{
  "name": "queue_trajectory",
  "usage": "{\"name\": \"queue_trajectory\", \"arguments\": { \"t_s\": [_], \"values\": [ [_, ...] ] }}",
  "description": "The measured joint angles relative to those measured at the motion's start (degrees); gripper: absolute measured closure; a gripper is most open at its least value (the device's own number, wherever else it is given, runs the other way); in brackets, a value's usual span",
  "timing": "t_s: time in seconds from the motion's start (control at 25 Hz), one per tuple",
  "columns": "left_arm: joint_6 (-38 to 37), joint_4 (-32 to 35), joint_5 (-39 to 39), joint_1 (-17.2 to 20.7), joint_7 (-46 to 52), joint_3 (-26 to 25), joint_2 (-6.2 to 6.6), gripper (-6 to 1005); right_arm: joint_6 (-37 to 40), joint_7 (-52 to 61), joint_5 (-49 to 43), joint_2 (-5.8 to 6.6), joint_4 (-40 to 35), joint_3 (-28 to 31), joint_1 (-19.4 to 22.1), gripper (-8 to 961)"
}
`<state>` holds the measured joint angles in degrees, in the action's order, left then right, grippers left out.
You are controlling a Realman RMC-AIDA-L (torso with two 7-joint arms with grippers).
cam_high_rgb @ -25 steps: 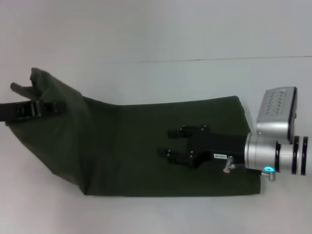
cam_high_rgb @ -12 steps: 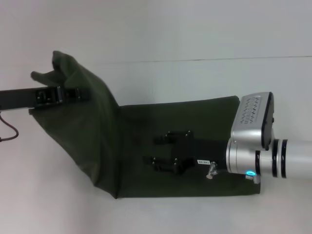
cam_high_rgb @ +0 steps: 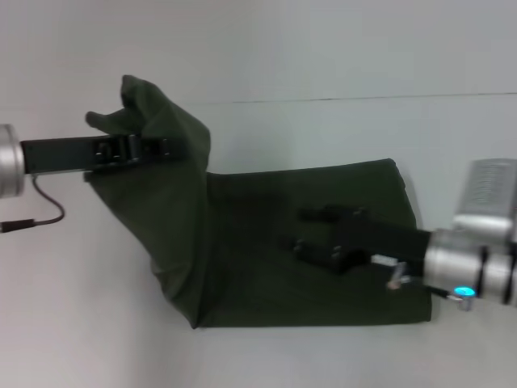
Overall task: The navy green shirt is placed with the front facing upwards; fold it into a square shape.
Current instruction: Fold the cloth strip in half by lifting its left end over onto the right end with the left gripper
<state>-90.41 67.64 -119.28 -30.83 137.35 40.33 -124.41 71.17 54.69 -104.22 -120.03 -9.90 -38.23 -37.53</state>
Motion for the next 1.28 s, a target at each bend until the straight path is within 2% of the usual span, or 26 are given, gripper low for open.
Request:
{"name": "queue_trajectory", "arguments": {
  "t_s": [0.12,0.16,0.2,0.28,0.48,0.64,1.0,1.28],
  "values": [
    [2.4,-0.7,1.8,0.1,0.7,3.7,-0.07,919,2.5,2.3,3.0,0.21,-5.0,0.2,4.7,310],
    [3.2,-1.1,2.1,0.1,0.9,4.8,-0.06,919,3.3,4.1,4.6,0.34,-8.3,0.8,8.0,310],
    [4.0,-1.6,2.7,-0.1,1.0,6.0,-0.07,919,3.3,4.1,4.6,0.34,-8.3,0.8,8.0,310],
    [5.5,-2.8,3.7,-0.4,1.3,8.3,-0.06,919,4.0,5.0,5.9,0.4,-11.0,2.1,11.0,310],
    [10.1,-4.6,6.7,-0.8,2.2,14.9,-0.06,918,7.1,5.5,6.6,1.15,-13.7,8.7,15.9,310],
    [13.6,-6.0,9.2,-0.8,2.9,19.8,-0.26,918,9.0,5.5,6.7,1.93,-13.8,12.5,17.4,310],
    [24.0,-11.4,16.3,-1.2,2.1,31.5,-0.31,918,9.0,5.5,6.5,2.06,-13.8,13.6,17.8,310],
    [28.6,-13.5,19.8,-2.1,1.0,35.9,-0.31,918,8.8,5.5,6.4,2.49,-13.8,13.7,17.9,310]
  ]
}}
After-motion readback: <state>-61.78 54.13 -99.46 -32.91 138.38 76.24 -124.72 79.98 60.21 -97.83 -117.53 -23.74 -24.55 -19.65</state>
